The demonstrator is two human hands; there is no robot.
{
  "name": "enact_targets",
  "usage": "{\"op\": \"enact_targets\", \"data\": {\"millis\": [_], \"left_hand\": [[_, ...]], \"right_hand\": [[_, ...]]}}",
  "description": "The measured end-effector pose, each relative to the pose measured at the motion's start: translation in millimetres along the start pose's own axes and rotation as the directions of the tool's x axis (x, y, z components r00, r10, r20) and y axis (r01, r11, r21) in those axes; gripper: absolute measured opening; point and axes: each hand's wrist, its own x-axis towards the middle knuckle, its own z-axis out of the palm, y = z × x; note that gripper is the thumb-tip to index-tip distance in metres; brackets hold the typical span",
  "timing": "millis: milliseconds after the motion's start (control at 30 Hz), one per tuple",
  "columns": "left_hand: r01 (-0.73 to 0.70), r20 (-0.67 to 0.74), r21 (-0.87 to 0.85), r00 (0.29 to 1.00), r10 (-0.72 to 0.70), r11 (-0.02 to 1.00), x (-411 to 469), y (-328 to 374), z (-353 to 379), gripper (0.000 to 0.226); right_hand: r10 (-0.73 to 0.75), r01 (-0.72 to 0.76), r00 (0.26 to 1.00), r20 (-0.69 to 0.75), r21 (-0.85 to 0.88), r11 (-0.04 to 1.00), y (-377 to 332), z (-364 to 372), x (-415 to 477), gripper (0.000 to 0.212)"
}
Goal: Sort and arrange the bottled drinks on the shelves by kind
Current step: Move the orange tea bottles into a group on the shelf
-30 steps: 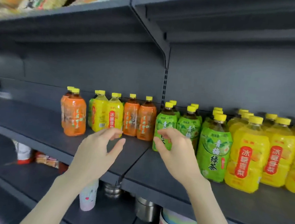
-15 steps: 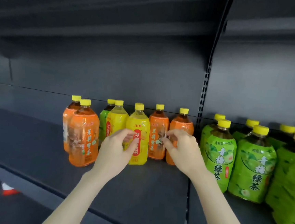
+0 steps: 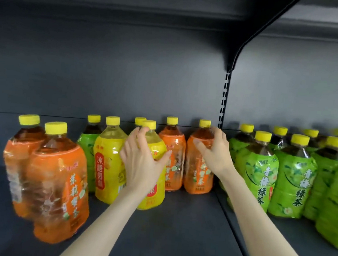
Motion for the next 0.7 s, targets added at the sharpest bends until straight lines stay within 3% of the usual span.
{"op": "enact_targets", "data": {"millis": [133, 300, 467, 700], "left_hand": [[0.014, 0.021, -0.032, 1.0, -0.014, 0.999, 3.0, -8.3, 0.8, 0.088], [-0.004, 0.008, -0.055, 1.0, 0.004, 0.998, 3.0, -10.6, -4.7, 0.085], [0.002, -0.018, 0.015, 1.0, -0.002, 1.0, 1.4, -15.1, -7.8, 0.081], [0.024, -0.054, 0.061, 0.998, -0.02, 0.998, -1.6, -14.4, -10.3, 0.08]], "right_hand": [[0.083, -0.084, 0.996, 0.033, 0.031, 0.996, 4.9, 14.1, 14.5, 0.091], [0.154, -0.155, 0.986, 0.067, 0.01, 0.988, 11.8, 16.7, 19.6, 0.086], [0.14, -0.132, 0.989, 0.044, -0.143, 0.981, 9.1, 11.7, 6.5, 0.086], [0.075, -0.075, 0.997, -0.008, -0.202, 0.976, -0.6, -10.4, -29.8, 0.097]]}}
